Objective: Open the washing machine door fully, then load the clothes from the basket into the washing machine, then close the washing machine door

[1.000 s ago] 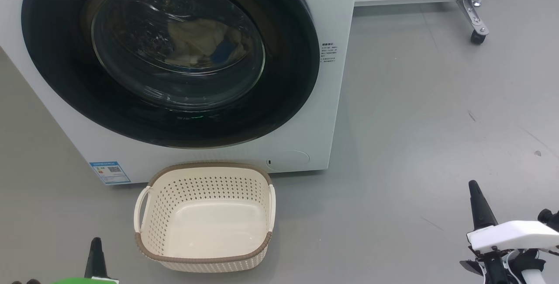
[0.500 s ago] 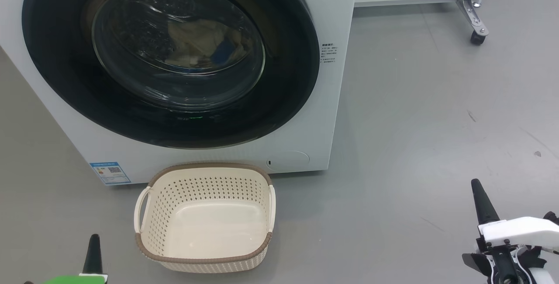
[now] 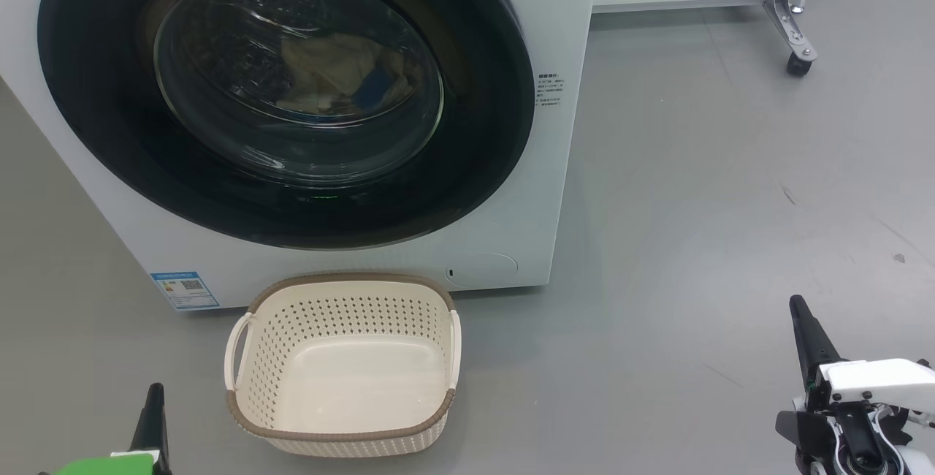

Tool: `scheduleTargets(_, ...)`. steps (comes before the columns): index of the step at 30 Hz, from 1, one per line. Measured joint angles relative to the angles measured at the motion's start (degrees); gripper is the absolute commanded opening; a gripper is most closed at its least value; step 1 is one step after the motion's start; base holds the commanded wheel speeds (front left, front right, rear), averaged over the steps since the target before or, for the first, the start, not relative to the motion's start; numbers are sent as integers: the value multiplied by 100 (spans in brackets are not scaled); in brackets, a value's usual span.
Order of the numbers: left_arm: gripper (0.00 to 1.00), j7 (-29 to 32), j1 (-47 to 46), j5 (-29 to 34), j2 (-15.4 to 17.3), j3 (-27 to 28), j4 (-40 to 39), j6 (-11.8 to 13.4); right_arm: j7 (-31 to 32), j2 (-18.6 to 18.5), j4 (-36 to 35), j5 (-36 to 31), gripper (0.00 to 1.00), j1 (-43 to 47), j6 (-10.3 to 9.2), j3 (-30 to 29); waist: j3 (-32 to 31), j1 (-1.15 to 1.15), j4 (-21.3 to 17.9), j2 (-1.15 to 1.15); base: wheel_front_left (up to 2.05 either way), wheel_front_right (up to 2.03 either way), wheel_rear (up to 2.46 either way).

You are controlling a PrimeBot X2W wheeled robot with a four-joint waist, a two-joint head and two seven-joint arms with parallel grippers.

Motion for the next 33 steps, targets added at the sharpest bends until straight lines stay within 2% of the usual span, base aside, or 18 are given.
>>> scheduleTargets(14,0,257,-62,-1018,7,130,-1,-47,230,78,82,1062,0,-119,0,-171,-11,0,0,0,0,0,0)
scheduleTargets(33,0,261,-76,-1047,8,136,-8,-52,243,84,132,1099,0,-132,0,-193,-12,0,-1,0,0,0,0)
